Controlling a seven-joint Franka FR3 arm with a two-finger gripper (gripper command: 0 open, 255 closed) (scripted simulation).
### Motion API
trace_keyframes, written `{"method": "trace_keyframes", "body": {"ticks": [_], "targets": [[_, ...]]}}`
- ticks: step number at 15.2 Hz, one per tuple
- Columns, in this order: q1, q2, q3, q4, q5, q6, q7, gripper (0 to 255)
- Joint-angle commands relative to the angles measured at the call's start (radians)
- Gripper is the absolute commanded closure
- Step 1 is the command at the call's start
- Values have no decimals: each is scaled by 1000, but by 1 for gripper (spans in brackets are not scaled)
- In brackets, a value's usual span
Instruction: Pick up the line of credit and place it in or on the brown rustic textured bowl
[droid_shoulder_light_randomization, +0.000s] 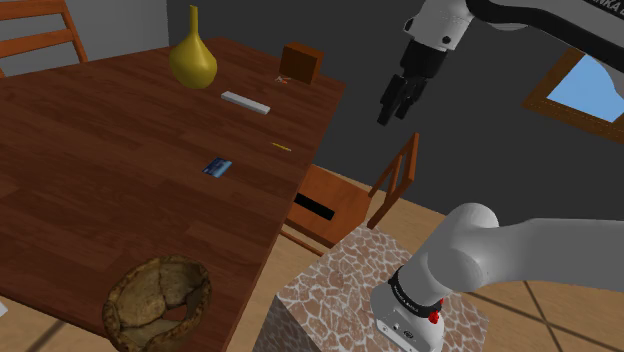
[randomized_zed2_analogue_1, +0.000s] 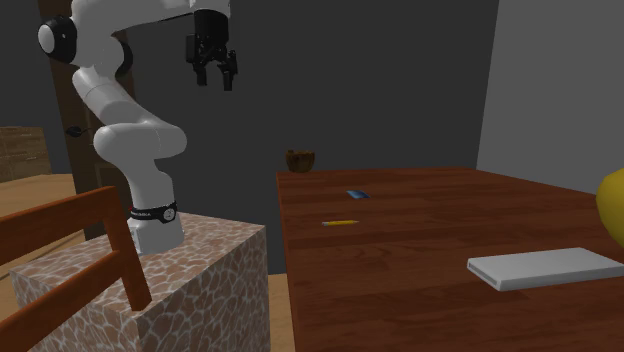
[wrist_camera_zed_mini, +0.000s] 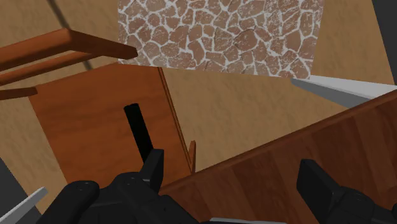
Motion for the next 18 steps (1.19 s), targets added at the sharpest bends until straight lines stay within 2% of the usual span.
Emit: {"method": "trace_keyframes", "body": {"ticks": [1, 9, 18], "targets": [[0, 0, 0, 0, 0, 0, 0, 0], [-24, 243, 114, 45, 154, 100, 290, 0], [-38, 570, 197, 176, 282, 221, 578, 0]]}}
